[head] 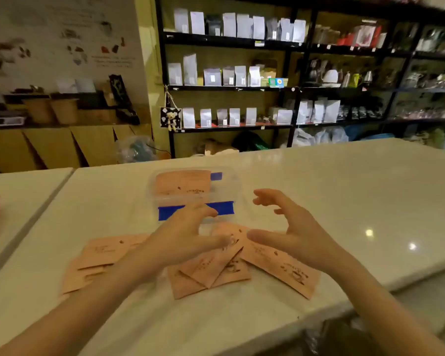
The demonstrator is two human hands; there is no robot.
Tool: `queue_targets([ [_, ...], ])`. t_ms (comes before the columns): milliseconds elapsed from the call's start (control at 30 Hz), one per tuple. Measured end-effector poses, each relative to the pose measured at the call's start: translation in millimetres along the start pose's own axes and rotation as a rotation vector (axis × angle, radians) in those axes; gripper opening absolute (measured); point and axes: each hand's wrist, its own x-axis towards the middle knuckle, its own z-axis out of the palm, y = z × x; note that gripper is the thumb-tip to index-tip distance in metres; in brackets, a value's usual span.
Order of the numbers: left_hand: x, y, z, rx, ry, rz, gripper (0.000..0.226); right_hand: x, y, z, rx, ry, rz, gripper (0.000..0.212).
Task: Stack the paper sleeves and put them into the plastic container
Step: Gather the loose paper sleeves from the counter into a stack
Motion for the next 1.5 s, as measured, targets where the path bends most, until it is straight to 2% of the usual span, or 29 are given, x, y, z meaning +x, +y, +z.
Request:
queue_targets([
  [167, -3.4, -7.0, 15.6, 0.162, -0.033, -0.085, 0.058, -14.7, 19.0, 8.6, -0.264, -0.182, 0.064, 0.064],
  [333, -7.3, -5.4, 23.5, 0.254, -0.020, -0.118, 0.066, -23.3, 27.8, 13.1, -0.354, -0.202, 0.075, 0.065],
  [433, -9.4, -5.2, 28.8, 0.281, -0.019, -0.119, 0.069, -24.6, 29.7, 13.0, -0.350, -0.177, 0.071, 0.060],
  [800, -15.2, -5.8, 13.3, 0.080, 0.080, -0.101, 0.071, -6.6, 11.9, 10.9, -0.150, 0.017, 0.056, 0.048],
  [1000, -30.2, -22.9, -18.3, -0.048, 0.192, -0.112, 0.056, 12.4, -14.1, 20.7, -0.026, 0.078, -0.031, 0.042],
  [1167, -55.0, -61.6, -47.8, -0.034, 0.269, -0.176, 0.055, 29.9, -41.1, 47.7, 0.022, 0.002, -0.117, 0.042],
  [1400, -76.9, -104.4, -63.6, -0.006, 0.224, -0.276, 0.056, 57.8, -72.5, 84.5, 0.053, -0.142, -0.247, 0.042],
  [1500, -77.1, -111.2, -60.5, -0.023, 0.225, -0.253, 0.058, 70.0, -85.0, 98.6, 0.039, -0.228, -0.311, 0.044],
])
